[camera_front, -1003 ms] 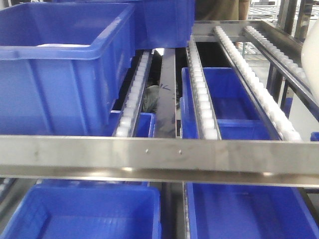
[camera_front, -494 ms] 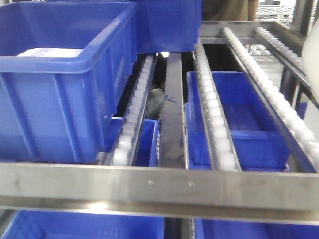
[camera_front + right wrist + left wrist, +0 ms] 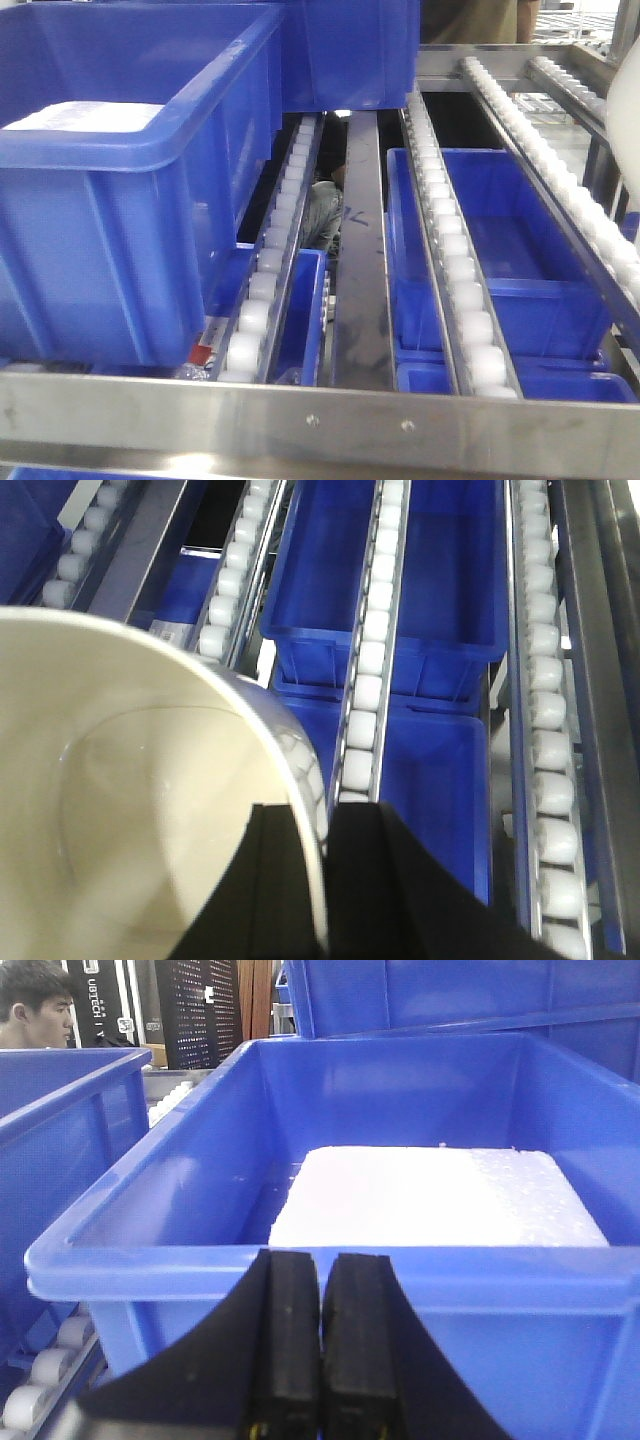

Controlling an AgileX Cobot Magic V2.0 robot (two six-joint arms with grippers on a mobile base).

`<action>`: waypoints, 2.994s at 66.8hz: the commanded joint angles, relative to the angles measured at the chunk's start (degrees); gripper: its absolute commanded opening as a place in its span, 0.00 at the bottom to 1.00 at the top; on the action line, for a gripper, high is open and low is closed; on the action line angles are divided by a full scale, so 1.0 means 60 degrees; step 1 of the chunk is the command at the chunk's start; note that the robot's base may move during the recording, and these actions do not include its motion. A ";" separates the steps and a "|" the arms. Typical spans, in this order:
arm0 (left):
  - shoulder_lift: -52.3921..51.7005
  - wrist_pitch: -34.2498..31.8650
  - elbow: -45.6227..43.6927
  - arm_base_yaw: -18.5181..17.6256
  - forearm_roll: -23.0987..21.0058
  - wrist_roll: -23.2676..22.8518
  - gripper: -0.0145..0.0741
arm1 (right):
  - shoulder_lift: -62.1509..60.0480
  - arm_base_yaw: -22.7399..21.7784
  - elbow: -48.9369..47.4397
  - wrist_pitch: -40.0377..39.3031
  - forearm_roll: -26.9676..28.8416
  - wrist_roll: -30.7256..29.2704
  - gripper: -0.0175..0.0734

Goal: Move white bin to right shelf second layer

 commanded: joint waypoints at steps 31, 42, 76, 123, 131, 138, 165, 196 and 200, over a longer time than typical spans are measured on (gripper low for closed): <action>-0.0154 -0.0757 0.0351 -0.0036 -0.0026 -0.0014 0.26 | 0.0077 -0.0072 -0.0274 -0.0910 0.0114 -0.0041 0.29; -0.0154 -0.0757 0.0351 -0.0036 -0.0026 -0.0014 0.26 | 0.0077 -0.0072 -0.0274 -0.1191 0.0114 -0.0041 0.29; -0.0154 -0.0757 0.0351 -0.0036 -0.0026 -0.0014 0.26 | 0.0166 -0.0072 0.0018 -0.1047 0.0135 0.0660 0.29; -0.0154 -0.0757 0.0351 -0.0036 -0.0026 -0.0014 0.26 | 0.4816 -0.0072 0.0675 -0.3774 0.0136 0.1371 0.29; -0.0154 -0.0757 0.0351 -0.0036 -0.0026 -0.0014 0.26 | 0.5267 -0.0072 0.0675 -0.3893 0.0136 0.1371 0.29; -0.0154 -0.0757 0.0351 -0.0036 -0.0026 -0.0014 0.26 | 0.5739 -0.0072 0.0675 -0.3883 0.0136 0.1371 0.29; -0.0154 -0.0757 0.0351 -0.0036 -0.0026 -0.0014 0.26 | 0.6093 -0.0072 0.0675 -0.3735 0.0136 0.1371 0.36; -0.0154 -0.0757 0.0351 -0.0036 -0.0026 -0.0014 0.26 | 0.6047 -0.0065 0.0138 -0.2596 0.0526 0.1371 0.50; -0.0154 -0.0757 0.0351 -0.0036 -0.0026 -0.0014 0.26 | 0.6017 -0.0065 -0.0192 -0.2108 0.0531 0.1360 0.50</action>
